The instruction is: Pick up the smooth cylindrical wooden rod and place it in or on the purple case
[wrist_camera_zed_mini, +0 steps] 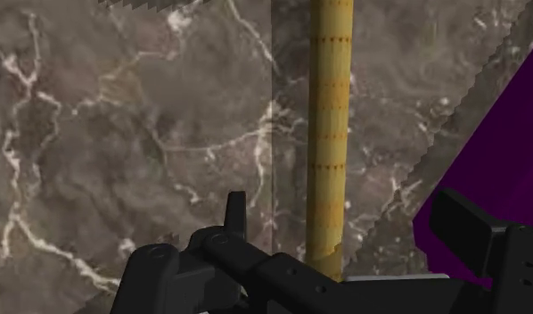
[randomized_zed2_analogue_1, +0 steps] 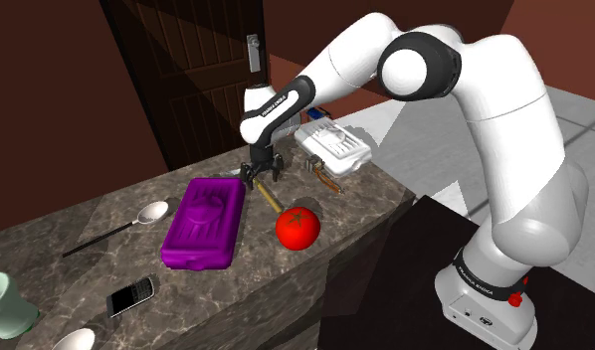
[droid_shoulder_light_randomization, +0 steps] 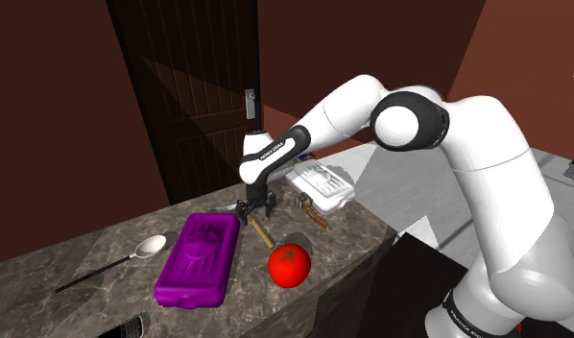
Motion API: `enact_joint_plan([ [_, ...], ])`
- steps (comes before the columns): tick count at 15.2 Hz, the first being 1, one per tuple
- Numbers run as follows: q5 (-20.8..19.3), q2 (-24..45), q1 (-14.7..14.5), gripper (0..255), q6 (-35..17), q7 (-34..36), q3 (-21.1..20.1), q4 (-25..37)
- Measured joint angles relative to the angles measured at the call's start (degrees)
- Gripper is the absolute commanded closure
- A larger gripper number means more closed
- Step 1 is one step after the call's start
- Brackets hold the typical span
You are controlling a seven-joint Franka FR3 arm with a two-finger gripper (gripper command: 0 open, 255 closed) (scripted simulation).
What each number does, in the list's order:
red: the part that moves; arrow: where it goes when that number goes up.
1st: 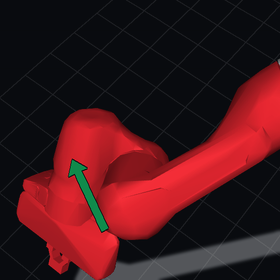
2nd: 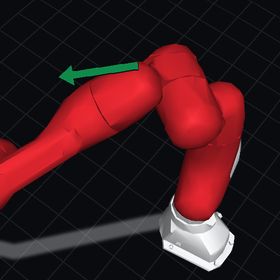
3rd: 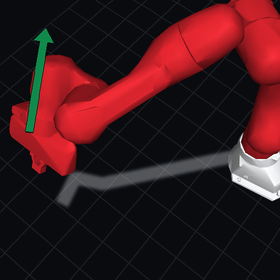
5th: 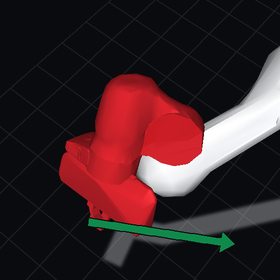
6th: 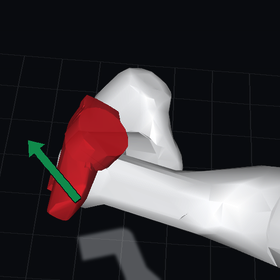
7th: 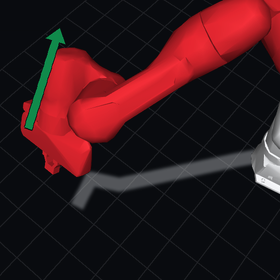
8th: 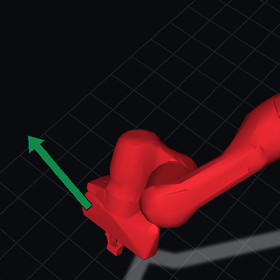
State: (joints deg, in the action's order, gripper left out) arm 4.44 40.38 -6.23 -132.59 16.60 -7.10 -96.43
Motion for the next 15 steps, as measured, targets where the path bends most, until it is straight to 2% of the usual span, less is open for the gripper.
enact_joint_plan([
  [3,0.0,1.6,-0.2,0,-1.8,0.0,0.0,-0.2],
  [10,-0.1,2.3,-0.3,0,-2.5,0.0,0.0,-0.2],
  [11,-0.1,2.3,-0.3,255,-2.5,0.0,0.0,-0.2],
  [15,-0.1,2.0,-0.1,255,-2.4,0.0,0.3,0.0],
])
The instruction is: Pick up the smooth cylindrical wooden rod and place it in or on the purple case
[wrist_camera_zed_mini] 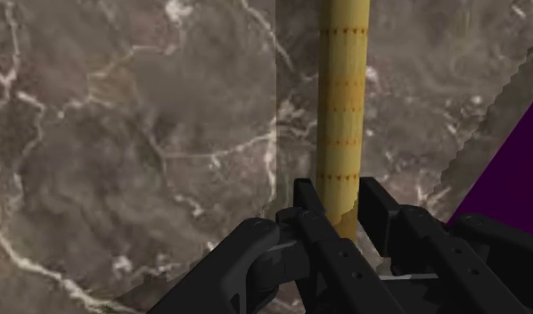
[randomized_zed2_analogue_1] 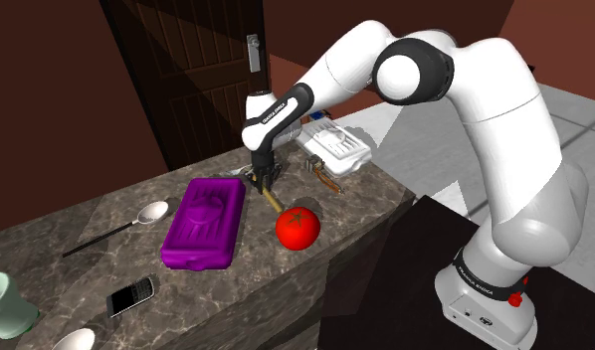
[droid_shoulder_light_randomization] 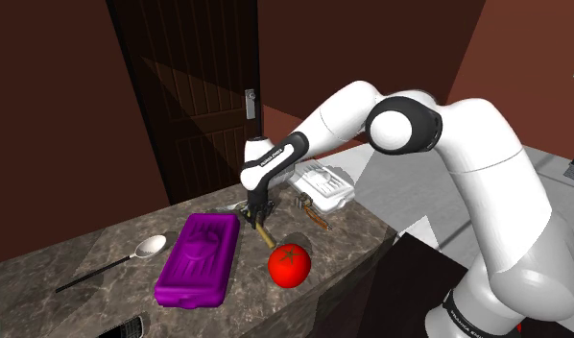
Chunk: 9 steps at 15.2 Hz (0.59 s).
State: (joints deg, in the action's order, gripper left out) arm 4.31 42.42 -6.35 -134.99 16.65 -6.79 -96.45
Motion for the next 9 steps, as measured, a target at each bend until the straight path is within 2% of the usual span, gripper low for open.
enact_joint_plan([
  [9,0.1,-0.9,-0.1,255,0.8,0.1,-0.3,-0.4],
])
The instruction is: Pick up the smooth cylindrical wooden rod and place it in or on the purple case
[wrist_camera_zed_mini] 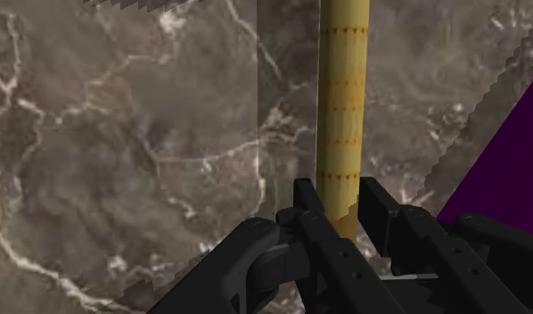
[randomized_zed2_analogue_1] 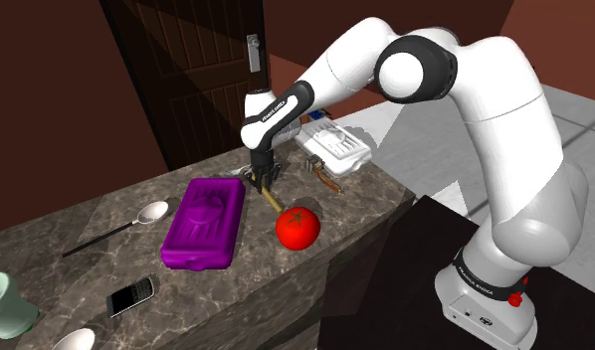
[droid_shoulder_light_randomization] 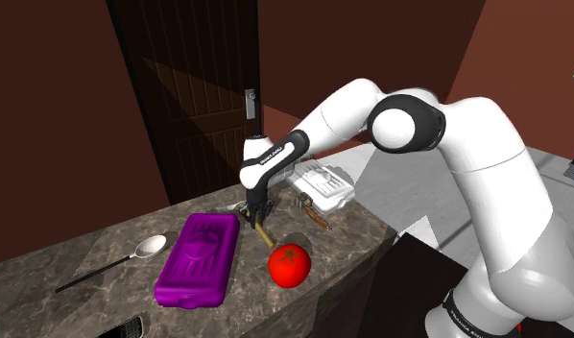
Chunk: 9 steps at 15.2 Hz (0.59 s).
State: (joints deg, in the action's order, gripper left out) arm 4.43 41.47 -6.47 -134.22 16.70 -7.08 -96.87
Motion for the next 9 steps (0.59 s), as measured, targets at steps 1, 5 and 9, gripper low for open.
enact_joint_plan([
  [1,0.0,-0.6,0.0,255,0.5,0.0,0.0,-0.1],
  [5,0.1,-2.8,0.1,255,2.3,0.3,-0.2,-0.5],
  [9,0.2,-4.9,0.3,255,4.4,0.4,-0.2,-0.5],
])
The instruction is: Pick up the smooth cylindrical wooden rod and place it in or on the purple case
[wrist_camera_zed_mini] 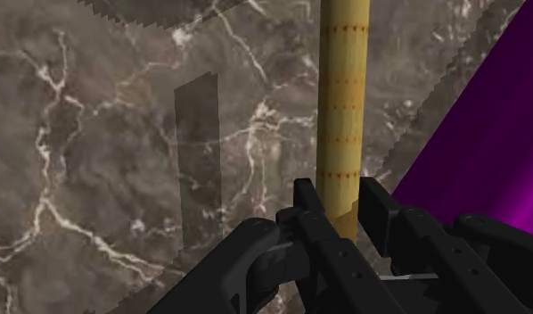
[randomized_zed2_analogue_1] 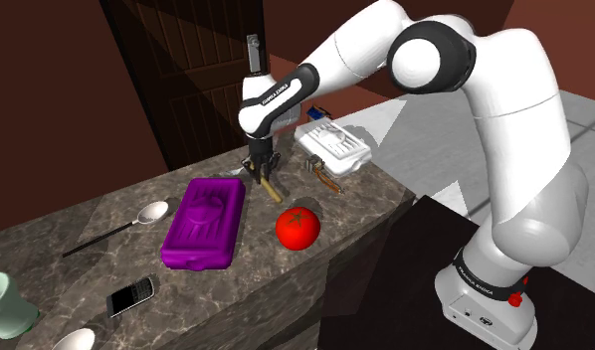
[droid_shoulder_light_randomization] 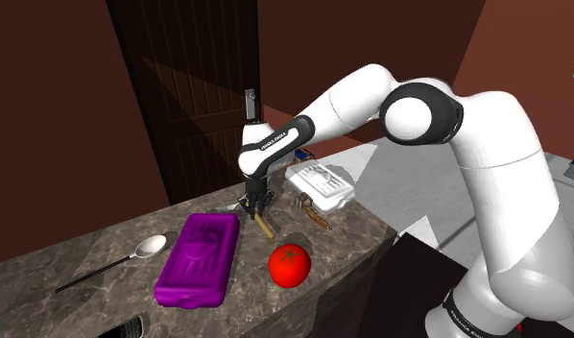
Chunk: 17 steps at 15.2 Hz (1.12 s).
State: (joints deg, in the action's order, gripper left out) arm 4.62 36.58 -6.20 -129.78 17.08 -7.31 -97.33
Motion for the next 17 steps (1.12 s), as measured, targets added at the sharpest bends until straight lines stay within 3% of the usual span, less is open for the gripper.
enact_joint_plan([
  [17,0.3,-7.7,0.4,255,9.2,0.8,-0.3,1.6],
])
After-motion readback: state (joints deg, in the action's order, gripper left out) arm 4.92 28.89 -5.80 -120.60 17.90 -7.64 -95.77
